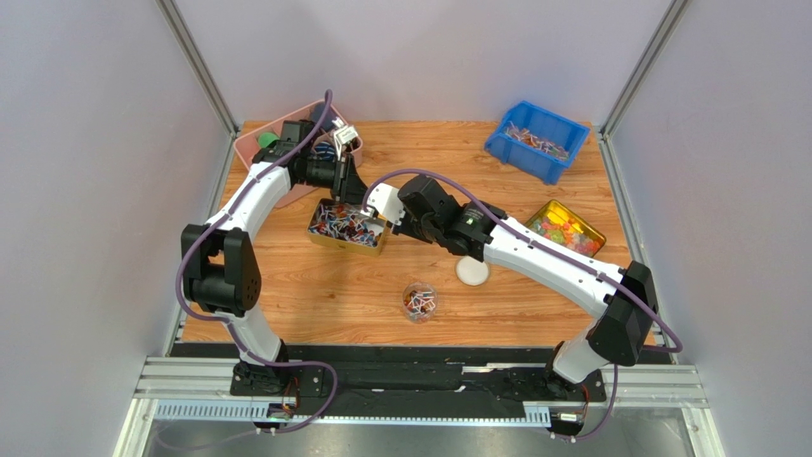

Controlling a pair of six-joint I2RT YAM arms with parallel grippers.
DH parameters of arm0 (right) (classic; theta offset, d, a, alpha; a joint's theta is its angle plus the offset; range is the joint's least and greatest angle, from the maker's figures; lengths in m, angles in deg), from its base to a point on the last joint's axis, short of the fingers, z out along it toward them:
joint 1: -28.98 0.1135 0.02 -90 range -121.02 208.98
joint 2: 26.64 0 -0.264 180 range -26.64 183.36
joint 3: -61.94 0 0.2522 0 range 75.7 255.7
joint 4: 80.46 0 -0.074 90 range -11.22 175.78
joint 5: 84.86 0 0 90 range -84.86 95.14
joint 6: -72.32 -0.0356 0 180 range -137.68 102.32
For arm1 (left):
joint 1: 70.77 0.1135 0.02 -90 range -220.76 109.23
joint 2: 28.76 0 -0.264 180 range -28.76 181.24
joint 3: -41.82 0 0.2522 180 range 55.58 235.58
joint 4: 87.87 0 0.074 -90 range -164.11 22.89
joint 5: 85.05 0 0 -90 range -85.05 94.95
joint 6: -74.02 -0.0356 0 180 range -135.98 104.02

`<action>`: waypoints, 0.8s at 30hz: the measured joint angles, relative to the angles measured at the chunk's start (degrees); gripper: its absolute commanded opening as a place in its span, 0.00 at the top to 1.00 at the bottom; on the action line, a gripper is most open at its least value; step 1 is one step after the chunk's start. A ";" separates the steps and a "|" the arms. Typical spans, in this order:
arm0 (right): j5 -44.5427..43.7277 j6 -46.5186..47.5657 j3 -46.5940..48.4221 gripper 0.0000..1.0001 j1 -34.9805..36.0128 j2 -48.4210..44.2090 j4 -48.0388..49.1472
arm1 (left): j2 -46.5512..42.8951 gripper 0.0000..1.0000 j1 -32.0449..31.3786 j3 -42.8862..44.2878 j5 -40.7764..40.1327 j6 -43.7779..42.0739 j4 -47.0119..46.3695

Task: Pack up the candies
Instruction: Scoop the fake candies from the storage box.

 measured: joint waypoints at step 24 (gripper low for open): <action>7.02 -0.70 -3.85 0.60 -1.99 -3.98 3.52 | 3.32 1.00 0.07 0.20 9.68 -5.42 4.87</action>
